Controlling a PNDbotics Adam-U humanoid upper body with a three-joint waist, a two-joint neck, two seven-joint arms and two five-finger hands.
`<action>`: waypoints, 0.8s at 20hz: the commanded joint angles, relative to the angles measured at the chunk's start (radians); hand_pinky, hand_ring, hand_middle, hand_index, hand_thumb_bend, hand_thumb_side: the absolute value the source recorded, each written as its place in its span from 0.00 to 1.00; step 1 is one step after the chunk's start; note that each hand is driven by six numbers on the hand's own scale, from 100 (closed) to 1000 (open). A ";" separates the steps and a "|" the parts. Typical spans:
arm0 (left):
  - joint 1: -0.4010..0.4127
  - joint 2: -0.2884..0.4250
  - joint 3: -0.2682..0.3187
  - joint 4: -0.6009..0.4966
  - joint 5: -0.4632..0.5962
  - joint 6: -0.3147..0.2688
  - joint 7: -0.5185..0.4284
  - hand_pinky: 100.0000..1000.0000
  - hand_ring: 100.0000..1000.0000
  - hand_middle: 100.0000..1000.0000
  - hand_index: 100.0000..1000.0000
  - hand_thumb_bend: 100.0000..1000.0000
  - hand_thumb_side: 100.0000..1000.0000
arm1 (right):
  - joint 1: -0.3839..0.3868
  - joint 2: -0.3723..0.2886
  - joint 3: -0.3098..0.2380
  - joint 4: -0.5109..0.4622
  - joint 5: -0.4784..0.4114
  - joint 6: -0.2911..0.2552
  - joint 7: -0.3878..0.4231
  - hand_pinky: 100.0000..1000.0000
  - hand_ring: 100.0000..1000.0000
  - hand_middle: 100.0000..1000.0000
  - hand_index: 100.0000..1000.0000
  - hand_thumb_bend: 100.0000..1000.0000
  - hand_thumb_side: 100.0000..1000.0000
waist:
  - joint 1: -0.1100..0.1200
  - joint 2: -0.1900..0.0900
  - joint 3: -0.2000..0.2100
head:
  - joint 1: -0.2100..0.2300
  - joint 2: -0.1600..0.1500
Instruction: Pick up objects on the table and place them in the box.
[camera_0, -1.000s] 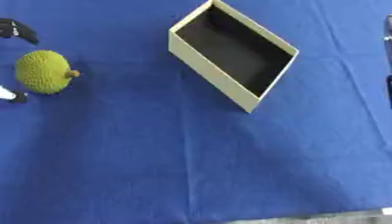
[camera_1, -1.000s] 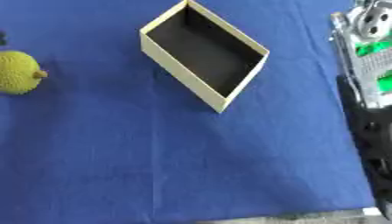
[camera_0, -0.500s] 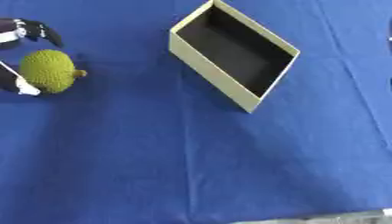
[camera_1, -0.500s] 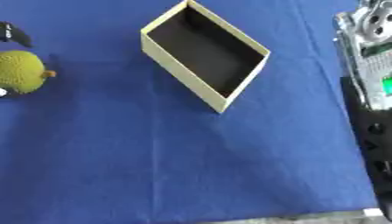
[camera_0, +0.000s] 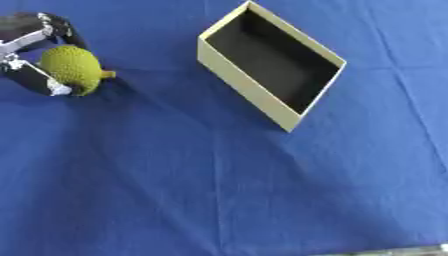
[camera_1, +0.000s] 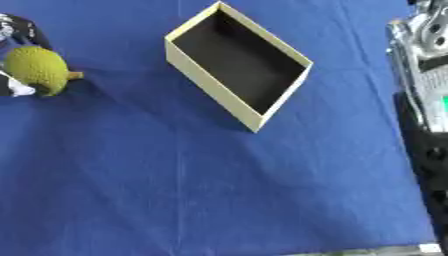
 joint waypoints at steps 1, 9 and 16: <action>-0.022 0.008 0.011 -0.006 -0.009 -0.002 0.063 0.64 0.65 0.54 0.63 0.40 0.00 | -0.012 -0.014 -0.008 -0.016 -0.009 0.000 0.001 0.79 0.73 0.74 0.82 0.26 0.78 | 0.002 -0.018 -0.002 | 0.002 -0.011; -0.021 0.035 0.033 -0.157 0.148 0.045 -0.097 0.63 0.64 0.53 0.63 0.32 0.00 | -0.007 -0.019 -0.009 -0.016 -0.008 0.002 -0.003 0.79 0.73 0.74 0.82 0.26 0.78 | 0.004 -0.019 0.006 | -0.006 -0.002; -0.034 0.048 0.056 -0.319 0.253 0.094 -0.136 0.62 0.63 0.52 0.62 0.28 0.00 | -0.005 -0.022 -0.011 -0.016 -0.008 0.002 -0.005 0.79 0.73 0.74 0.82 0.26 0.78 | 0.003 -0.023 0.015 | -0.009 0.005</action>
